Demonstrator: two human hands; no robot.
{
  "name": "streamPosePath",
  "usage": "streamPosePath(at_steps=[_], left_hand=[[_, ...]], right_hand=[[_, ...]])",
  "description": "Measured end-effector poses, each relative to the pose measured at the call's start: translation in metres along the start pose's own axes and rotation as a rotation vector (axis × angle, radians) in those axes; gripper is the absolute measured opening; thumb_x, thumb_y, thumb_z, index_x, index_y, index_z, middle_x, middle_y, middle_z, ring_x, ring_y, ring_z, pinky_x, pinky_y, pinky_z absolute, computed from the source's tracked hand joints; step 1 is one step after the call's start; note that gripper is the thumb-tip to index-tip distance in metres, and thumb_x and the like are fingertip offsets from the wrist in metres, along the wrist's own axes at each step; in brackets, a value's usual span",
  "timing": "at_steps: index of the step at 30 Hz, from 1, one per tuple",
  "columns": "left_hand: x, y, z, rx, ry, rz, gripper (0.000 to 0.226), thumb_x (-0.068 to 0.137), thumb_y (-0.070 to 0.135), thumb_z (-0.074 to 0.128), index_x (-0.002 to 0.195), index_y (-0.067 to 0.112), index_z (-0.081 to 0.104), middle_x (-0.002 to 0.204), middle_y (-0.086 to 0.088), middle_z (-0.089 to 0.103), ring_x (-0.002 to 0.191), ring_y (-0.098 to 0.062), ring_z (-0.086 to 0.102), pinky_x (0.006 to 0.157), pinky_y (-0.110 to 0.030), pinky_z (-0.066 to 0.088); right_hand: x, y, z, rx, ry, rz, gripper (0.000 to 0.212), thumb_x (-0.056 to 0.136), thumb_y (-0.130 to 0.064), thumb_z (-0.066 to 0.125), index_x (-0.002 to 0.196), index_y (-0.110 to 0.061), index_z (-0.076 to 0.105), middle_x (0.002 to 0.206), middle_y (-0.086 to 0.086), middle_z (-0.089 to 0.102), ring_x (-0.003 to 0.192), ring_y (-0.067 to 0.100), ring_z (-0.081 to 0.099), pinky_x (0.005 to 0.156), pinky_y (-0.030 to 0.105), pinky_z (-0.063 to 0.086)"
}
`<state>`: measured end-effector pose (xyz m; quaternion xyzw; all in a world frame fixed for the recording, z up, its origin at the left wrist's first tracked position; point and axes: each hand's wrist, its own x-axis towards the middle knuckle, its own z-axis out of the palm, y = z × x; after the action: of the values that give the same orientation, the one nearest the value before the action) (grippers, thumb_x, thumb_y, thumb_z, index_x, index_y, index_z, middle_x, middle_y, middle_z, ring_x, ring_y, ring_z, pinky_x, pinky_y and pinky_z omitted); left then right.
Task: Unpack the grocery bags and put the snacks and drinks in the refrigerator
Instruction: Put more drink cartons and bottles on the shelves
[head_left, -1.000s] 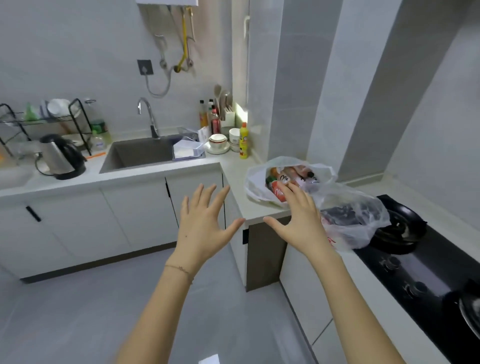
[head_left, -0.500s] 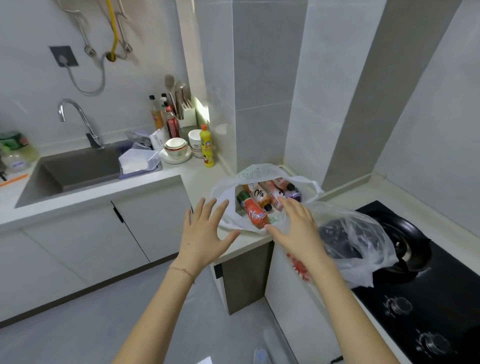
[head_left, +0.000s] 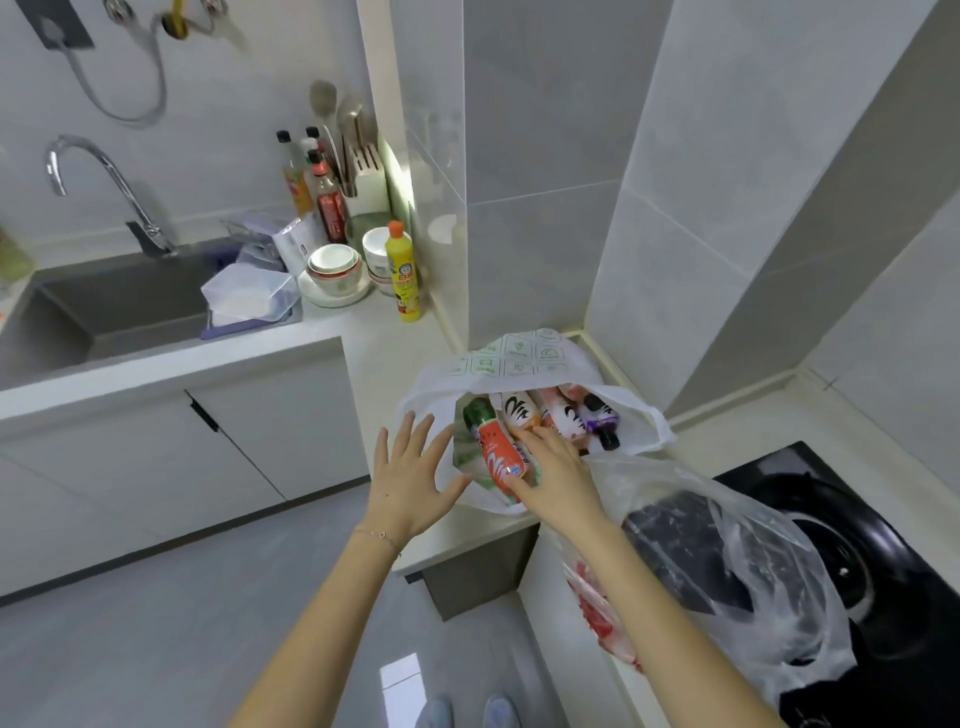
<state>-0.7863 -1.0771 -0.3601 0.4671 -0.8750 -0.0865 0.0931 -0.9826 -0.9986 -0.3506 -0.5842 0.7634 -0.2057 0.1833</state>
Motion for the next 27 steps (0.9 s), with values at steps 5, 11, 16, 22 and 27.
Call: streamPosePath(at_steps=[5, 11, 16, 22, 27], left_hand=[[0.034, -0.012, 0.026, 0.132, -0.06, 0.115, 0.059, 0.088, 0.056, 0.035, 0.132, 0.024, 0.057, 0.149, -0.01, 0.043, 0.144, -0.03, 0.027, 0.115, -0.05, 0.003], [0.052, -0.032, 0.042, 0.177, -0.099, 0.179, 0.05, 0.092, 0.049, 0.034, 0.127, 0.025, 0.062, 0.144, -0.009, 0.049, 0.141, -0.03, 0.033, 0.114, -0.048, 0.005], [0.062, -0.049, 0.051, 0.191, -0.032, 0.252, 0.048, 0.092, 0.047, 0.038, 0.127, 0.024, 0.062, 0.148, -0.013, 0.044, 0.143, -0.031, 0.021, 0.114, -0.051, 0.007], [0.069, -0.069, 0.056, 0.254, -0.012, 0.318, 0.047, 0.086, 0.042, 0.037, 0.111, 0.019, 0.069, 0.143, -0.015, 0.049, 0.14, -0.032, 0.028, 0.114, -0.053, 0.007], [0.065, -0.083, 0.058, 0.25, 0.001, 0.311, 0.047, 0.084, 0.043, 0.038, 0.109, 0.019, 0.069, 0.144, -0.015, 0.048, 0.139, -0.033, 0.033, 0.113, -0.053, 0.01]], right_hand=[[0.021, 0.004, 0.033, 0.07, -0.041, 0.016, 0.062, 0.088, -0.029, 0.065, 0.144, -0.021, 0.042, 0.144, 0.0, 0.043, 0.13, 0.022, 0.041, 0.108, 0.041, 0.039], [0.041, 0.001, 0.063, 0.188, -0.056, 0.068, 0.059, 0.087, -0.025, 0.069, 0.141, -0.021, 0.047, 0.143, -0.001, 0.048, 0.133, 0.02, 0.042, 0.109, 0.041, 0.039], [0.067, -0.004, 0.079, 0.25, -0.036, 0.128, 0.048, 0.092, -0.019, 0.063, 0.138, -0.02, 0.051, 0.142, -0.002, 0.051, 0.131, 0.016, 0.045, 0.107, 0.033, 0.04], [0.094, -0.015, 0.099, 0.265, -0.181, 0.129, 0.053, 0.089, -0.02, 0.066, 0.139, -0.016, 0.05, 0.138, 0.005, 0.054, 0.127, 0.023, 0.049, 0.105, 0.034, 0.04], [0.107, -0.025, 0.107, 0.32, -0.24, 0.148, 0.049, 0.088, -0.012, 0.064, 0.135, -0.014, 0.049, 0.13, 0.004, 0.058, 0.115, 0.021, 0.056, 0.096, 0.027, 0.044]])
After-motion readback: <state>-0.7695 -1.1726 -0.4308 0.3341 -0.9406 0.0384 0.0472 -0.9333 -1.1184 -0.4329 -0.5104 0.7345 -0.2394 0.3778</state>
